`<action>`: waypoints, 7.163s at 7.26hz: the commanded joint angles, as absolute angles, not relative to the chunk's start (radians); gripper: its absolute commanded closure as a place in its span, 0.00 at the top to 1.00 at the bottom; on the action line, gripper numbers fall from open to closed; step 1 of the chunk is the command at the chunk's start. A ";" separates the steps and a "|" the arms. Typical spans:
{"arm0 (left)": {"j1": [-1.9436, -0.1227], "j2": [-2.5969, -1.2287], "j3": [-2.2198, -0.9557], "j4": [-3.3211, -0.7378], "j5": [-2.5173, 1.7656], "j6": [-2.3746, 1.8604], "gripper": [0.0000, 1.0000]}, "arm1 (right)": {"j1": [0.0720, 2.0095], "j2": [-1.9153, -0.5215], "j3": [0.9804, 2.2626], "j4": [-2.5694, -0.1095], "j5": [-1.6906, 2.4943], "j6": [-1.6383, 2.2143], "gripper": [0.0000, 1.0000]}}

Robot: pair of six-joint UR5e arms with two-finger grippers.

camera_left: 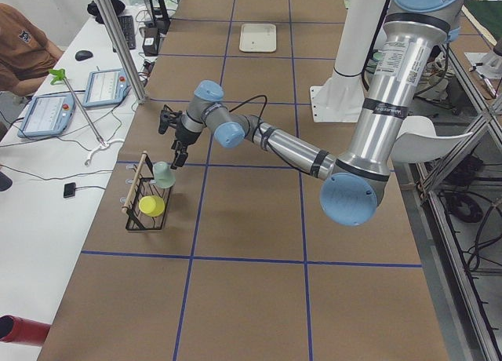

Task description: Left arm grabs green cup and hands to right arm on tray

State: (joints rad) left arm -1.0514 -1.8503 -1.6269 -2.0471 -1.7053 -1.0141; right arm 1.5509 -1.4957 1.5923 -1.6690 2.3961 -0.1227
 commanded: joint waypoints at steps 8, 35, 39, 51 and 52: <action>-1.032 -1.948 -1.388 -2.204 -1.649 -1.042 1.00 | 1.551 -1.497 1.592 -1.669 2.398 -0.123 1.00; -0.989 -2.113 -1.844 -1.850 -1.871 -1.675 0.12 | 1.280 -1.315 1.454 -0.716 2.472 1.137 1.00; -0.812 -2.226 -1.850 -1.850 -1.864 -1.975 0.12 | 1.203 -1.304 1.493 -0.310 2.487 1.473 1.00; -0.687 -2.362 -1.922 -1.924 -2.039 -2.321 0.09 | 0.799 -1.221 1.563 0.590 1.904 2.175 1.00; -0.687 -2.367 -1.939 -1.924 -2.039 -2.365 0.09 | 0.783 -1.223 1.562 0.626 1.861 2.189 1.00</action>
State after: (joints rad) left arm -0.6862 -2.3633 -1.9215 -1.9173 -2.0311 -2.3167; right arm 0.8009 -1.2219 1.5628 0.5842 1.9099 2.1733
